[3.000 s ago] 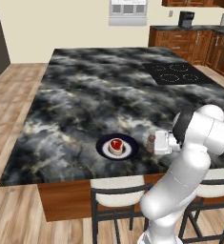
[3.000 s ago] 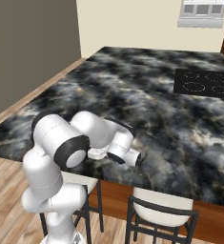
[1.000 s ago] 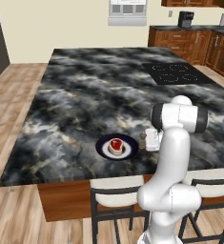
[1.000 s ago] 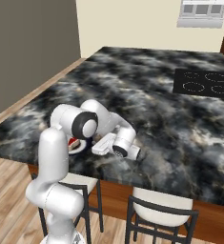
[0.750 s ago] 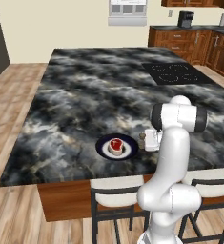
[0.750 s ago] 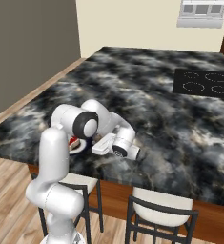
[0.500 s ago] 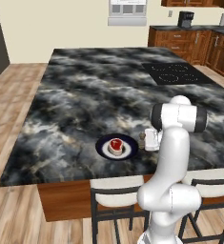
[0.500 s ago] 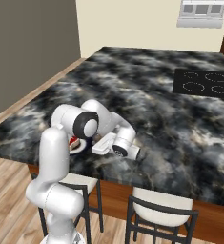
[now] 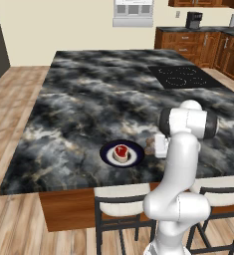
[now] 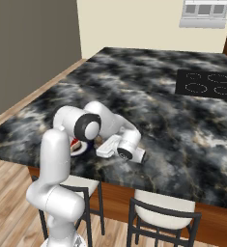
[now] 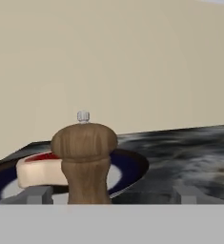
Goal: Retrieve the shaker from the cabinet and place it next the steak on a plate on the dining table.
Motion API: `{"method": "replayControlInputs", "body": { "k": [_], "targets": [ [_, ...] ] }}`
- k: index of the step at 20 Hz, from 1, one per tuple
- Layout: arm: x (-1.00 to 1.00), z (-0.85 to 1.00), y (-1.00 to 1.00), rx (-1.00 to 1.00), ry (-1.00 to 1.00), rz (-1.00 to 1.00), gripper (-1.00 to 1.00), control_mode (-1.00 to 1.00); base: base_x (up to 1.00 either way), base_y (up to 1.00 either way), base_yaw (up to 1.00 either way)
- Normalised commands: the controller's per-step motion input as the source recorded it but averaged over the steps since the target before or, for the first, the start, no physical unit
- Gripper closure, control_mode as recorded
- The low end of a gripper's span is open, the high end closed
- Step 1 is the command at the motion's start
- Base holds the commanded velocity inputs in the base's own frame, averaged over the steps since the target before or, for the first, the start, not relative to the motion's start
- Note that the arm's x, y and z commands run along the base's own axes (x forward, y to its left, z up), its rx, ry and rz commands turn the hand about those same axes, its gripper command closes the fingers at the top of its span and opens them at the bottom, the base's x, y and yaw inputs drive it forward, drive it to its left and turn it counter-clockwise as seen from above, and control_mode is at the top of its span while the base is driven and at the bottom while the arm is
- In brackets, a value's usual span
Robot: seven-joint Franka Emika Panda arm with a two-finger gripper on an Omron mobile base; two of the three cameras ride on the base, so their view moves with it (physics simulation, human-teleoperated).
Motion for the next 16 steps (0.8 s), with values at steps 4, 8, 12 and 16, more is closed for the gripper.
{"method": "replayControlInputs", "body": {
  "k": [4, 8, 12, 16],
  "targets": [
    [-0.21, 0.0, -0.24, 0.01, 0.0, 0.0, -1.0, -1.0, 0.0, 0.0, 0.0],
    [-0.15, 0.0, -0.34, 0.04, 0.0, 0.0, -1.0, -1.0, 0.0, 0.0, 0.0],
    [-0.29, 0.07, -0.37, 0.11, -0.06, -0.01, -1.0, -1.0, 0.0, 0.0, 0.0],
    [-0.59, 0.58, -0.24, 0.18, -0.24, -0.01, -1.0, -1.0, 0.0, 0.0, 0.0]
  ]
}}
